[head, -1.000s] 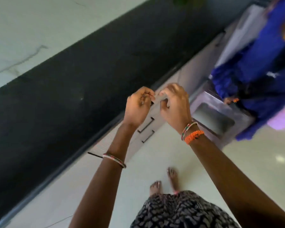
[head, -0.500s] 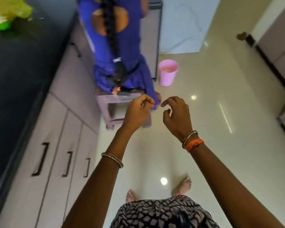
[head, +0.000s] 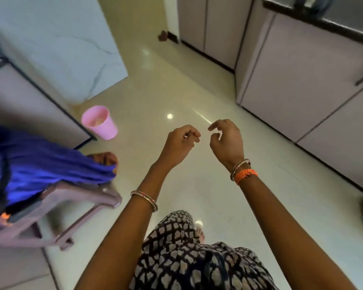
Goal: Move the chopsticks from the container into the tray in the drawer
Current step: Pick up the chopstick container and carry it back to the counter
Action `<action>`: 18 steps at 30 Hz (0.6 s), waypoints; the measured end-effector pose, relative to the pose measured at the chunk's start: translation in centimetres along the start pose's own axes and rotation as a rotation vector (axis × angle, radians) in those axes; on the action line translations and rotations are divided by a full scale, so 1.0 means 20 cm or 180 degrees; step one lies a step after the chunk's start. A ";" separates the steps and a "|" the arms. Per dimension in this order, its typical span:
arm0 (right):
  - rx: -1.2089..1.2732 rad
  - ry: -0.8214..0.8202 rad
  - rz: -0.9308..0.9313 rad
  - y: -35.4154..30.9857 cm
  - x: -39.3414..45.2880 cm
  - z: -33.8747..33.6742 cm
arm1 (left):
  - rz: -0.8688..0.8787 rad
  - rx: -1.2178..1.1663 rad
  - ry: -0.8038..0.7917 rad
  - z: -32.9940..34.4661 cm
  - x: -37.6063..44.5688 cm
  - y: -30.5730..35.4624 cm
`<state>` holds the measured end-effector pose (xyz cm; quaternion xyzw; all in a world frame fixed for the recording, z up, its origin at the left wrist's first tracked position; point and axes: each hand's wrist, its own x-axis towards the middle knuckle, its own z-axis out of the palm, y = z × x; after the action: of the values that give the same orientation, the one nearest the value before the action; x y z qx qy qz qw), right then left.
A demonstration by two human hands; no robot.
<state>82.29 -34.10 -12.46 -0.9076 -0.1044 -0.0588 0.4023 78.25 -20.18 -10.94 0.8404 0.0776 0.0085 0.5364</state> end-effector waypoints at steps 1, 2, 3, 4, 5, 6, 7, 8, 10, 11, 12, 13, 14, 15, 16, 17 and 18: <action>0.0002 0.0086 0.0111 0.06 0.07 -0.04 | 0.0034 -0.0003 -0.0088 0.05 0.10 0.03; -0.0014 0.0162 0.0205 0.12 0.14 -0.08 | 0.0063 -0.0004 -0.0165 0.10 0.19 0.07; -0.0038 0.0209 0.0269 0.17 0.20 -0.10 | 0.0095 -0.0006 -0.0207 0.14 0.27 0.09; -0.0070 0.0271 0.0337 0.23 0.28 -0.13 | 0.0127 -0.0017 -0.0269 0.20 0.38 0.12; -0.0089 0.0326 0.0395 0.28 0.37 -0.16 | 0.0149 -0.0027 -0.0334 0.25 0.48 0.14; -0.0109 0.0373 0.0430 0.34 0.47 -0.18 | 0.0179 -0.0036 -0.0384 0.30 0.60 0.17; -0.0123 0.0402 0.0455 0.39 0.57 -0.20 | 0.0194 -0.0044 -0.0423 0.35 0.73 0.18; -0.0130 0.0407 0.0454 0.43 0.66 -0.22 | 0.0207 -0.0049 -0.0437 0.39 0.83 0.19; -0.0165 0.0440 0.0476 0.53 0.88 -0.26 | 0.0236 -0.0084 -0.0514 0.50 1.08 0.23; -0.0216 0.0444 0.0529 0.57 0.99 -0.29 | 0.0222 -0.0102 -0.0562 0.54 1.21 0.26; -0.0272 0.0436 0.0591 0.61 1.11 -0.32 | 0.0197 -0.0118 -0.0610 0.59 1.33 0.29; -0.0325 0.0410 0.0622 0.65 1.19 -0.34 | 0.0193 -0.0129 -0.0636 0.63 1.43 0.31; -0.0370 0.0405 0.0647 0.69 1.30 -0.38 | 0.0206 -0.0151 -0.0668 0.68 1.54 0.34; -0.0397 0.0418 0.0671 0.73 1.40 -0.41 | 0.0223 -0.0167 -0.0711 0.72 1.66 0.37; -0.0406 0.0458 0.0698 0.77 1.51 -0.45 | 0.0255 -0.0188 -0.0761 0.76 1.78 0.40; -0.0405 0.0515 0.0722 0.81 1.61 -0.48 | 0.0288 -0.0197 -0.0808 0.79 1.89 0.43; -0.0400 0.0568 0.0742 0.84 1.69 -0.51 | 0.0311 -0.0194 -0.0823 0.82 1.97 0.46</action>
<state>118.89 -47.78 -11.21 -0.9281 0.0417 -0.0986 0.3565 119.94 -33.24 -12.25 0.8206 -0.0335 -0.0714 0.5661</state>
